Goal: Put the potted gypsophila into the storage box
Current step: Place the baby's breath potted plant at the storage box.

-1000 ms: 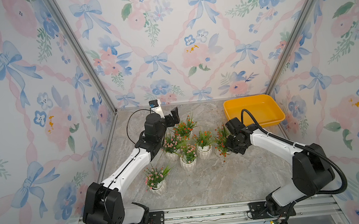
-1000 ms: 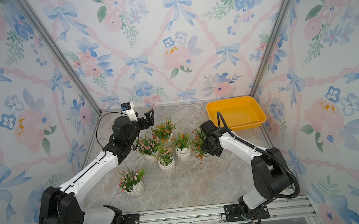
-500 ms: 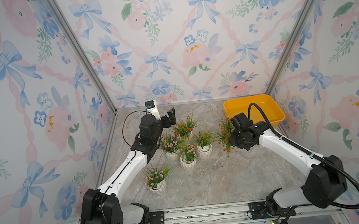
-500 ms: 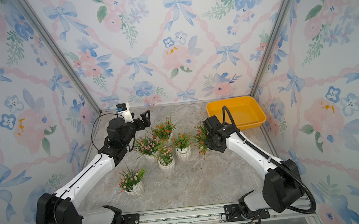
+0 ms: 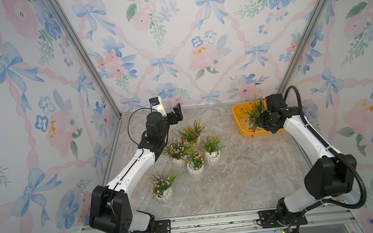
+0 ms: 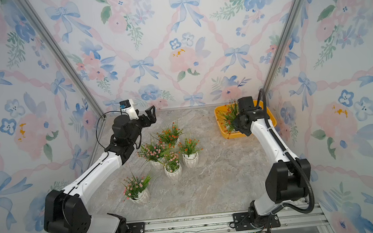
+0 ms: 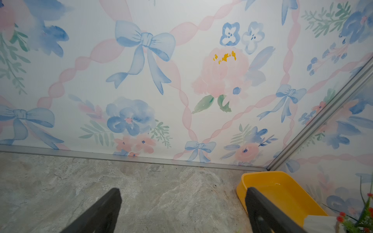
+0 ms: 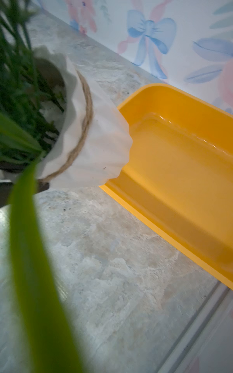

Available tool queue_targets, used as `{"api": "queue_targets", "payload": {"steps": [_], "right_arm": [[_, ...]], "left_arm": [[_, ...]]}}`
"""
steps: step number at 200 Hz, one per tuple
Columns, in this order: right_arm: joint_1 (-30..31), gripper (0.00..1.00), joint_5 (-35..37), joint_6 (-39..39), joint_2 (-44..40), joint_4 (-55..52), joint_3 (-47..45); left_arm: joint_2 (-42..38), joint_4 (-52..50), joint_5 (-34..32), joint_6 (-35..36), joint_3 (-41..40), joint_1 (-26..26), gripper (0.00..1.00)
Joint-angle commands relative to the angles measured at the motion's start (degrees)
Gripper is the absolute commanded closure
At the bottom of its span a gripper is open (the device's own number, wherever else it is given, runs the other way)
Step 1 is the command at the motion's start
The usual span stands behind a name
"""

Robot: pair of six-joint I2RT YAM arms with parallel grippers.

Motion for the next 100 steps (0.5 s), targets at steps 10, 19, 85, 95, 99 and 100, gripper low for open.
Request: {"api": "queue_targets", "payload": {"steps": [10,19,85,95,99,100], "right_arm": [[-6.96,0.99,-5.10,0.51,8.92,9.55,6.00],[-8.58,0.99,-5.57,0.00,12.03,10.64,8.76],[-16.88,0.98,-7.30,4.37,33.40,10.98,30.80],[-17.74,0.97,-7.58,5.66,35.62,12.01,32.30],[-18.02,0.98,-7.60,6.24,36.48,12.16,32.98],[-18.14,0.98,-7.60,6.33,36.78,12.18,33.15]], "left_arm": [[4.99,1.09,-1.80,-4.48,3.71,-0.12,0.02],[6.13,1.38,-2.10,-4.94,4.25,-0.45,0.02],[14.75,1.60,-9.45,-7.59,10.18,-4.61,0.02],[15.88,1.60,-10.20,-8.30,10.93,-4.91,0.02],[16.36,1.61,-10.46,-8.60,11.23,-5.10,0.02],[16.42,1.57,-10.46,-8.65,11.33,-5.10,0.02]]}}
